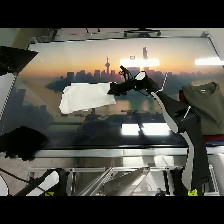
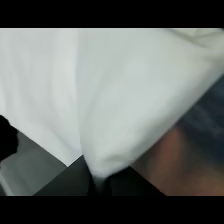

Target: Fold the shirts.

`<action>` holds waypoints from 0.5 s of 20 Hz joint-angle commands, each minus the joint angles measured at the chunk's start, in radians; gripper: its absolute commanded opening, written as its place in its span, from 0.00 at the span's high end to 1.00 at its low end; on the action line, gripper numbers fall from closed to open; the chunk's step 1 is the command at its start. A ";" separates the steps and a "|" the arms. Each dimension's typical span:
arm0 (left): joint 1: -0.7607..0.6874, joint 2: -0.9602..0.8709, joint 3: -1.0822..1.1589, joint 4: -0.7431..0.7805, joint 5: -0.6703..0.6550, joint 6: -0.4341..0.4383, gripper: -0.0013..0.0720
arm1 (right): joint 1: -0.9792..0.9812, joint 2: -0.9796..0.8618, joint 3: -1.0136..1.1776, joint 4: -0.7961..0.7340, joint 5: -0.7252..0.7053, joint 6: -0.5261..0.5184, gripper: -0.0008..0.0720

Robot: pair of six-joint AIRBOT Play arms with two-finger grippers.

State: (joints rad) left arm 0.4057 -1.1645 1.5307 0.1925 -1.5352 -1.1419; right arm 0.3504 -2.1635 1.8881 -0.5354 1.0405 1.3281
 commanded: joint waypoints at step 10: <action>0.001 -0.001 0.000 0.000 -0.040 0.000 0.97 | -0.364 0.402 0.063 -0.017 -0.196 0.321 0.97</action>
State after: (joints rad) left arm 0.4057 -1.1648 1.5307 0.1921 -1.5566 -1.1419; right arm 0.1078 -1.8755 1.9453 -0.4889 0.9001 1.4715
